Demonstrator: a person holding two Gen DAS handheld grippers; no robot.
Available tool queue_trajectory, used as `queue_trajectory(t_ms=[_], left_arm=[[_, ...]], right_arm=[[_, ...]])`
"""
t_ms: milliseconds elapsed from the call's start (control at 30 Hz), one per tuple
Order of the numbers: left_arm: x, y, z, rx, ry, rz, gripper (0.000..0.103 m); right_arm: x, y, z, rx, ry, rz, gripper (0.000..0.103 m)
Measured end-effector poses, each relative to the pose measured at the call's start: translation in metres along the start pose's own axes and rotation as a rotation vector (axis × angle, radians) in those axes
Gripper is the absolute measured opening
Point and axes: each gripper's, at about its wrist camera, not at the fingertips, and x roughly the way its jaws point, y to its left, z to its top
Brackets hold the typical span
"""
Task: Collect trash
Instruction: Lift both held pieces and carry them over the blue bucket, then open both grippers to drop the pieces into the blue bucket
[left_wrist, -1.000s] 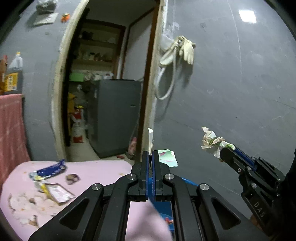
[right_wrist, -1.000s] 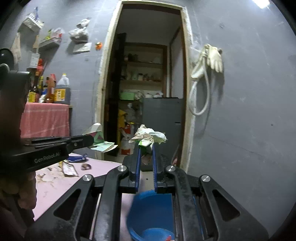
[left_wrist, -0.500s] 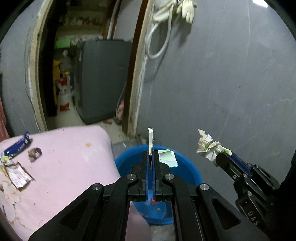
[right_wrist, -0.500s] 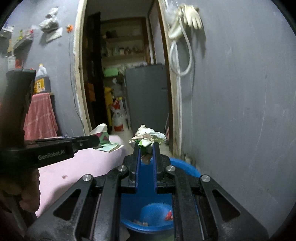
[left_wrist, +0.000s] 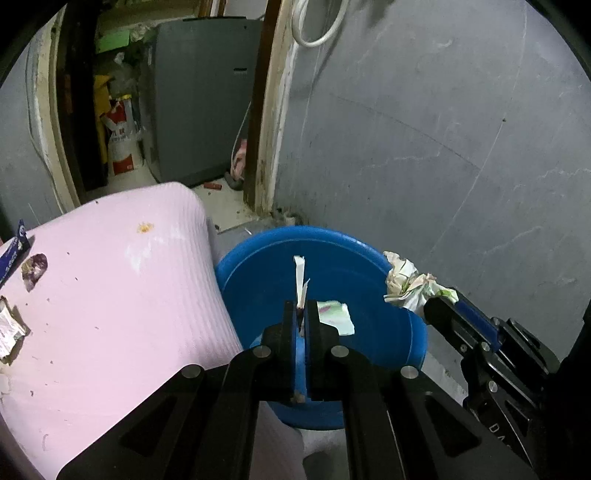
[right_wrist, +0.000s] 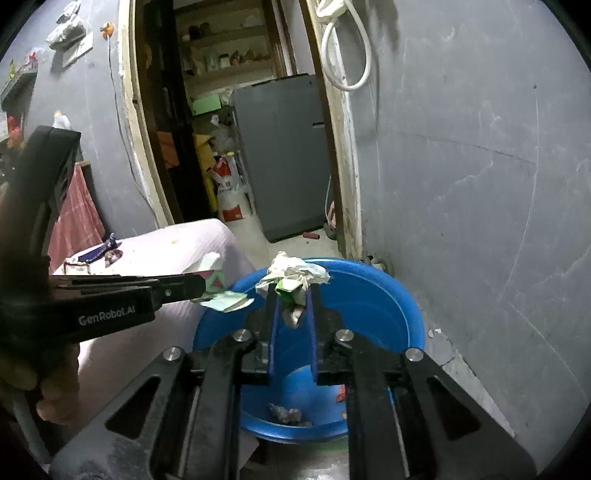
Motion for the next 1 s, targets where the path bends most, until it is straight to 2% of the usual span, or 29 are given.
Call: queue_trajectory(t_ms=[100, 267, 433, 600, 667, 933, 1000], left_arm=[[0.003, -0.002, -0.003, 0.000, 0.011, 0.005, 0.004], [0.004, 0.003, -0.007, -0.024, 0.013, 0.005, 0.017], [-0.008, 0.013, -0.007, -0.060, -0.021, -0.004, 0.030], [-0.030, 0.026, -0.007, -0.104, -0.083, -0.001, 0.043], [-0.041, 0.032, -0.006, -0.121, -0.113, 0.009, 0.056], [-0.098, 0.059, -0.004, -0.168, -0.267, 0.057, 0.084], [-0.114, 0.065, -0.005, -0.172, -0.314, 0.075, 0.085]], right_arm=[[0.003, -0.002, -0.001, 0.005, 0.014, 0.002, 0.017], [0.005, 0.000, -0.002, 0.012, 0.021, -0.006, 0.026], [0.004, 0.002, 0.002, 0.010, 0.012, -0.011, 0.035], [-0.005, 0.005, 0.008, 0.009, -0.029, -0.015, 0.047], [-0.010, 0.008, 0.012, 0.005, -0.051, -0.015, 0.052], [-0.035, 0.029, 0.030, -0.033, -0.146, 0.010, 0.077], [-0.042, 0.037, 0.034, -0.047, -0.171, 0.018, 0.081]])
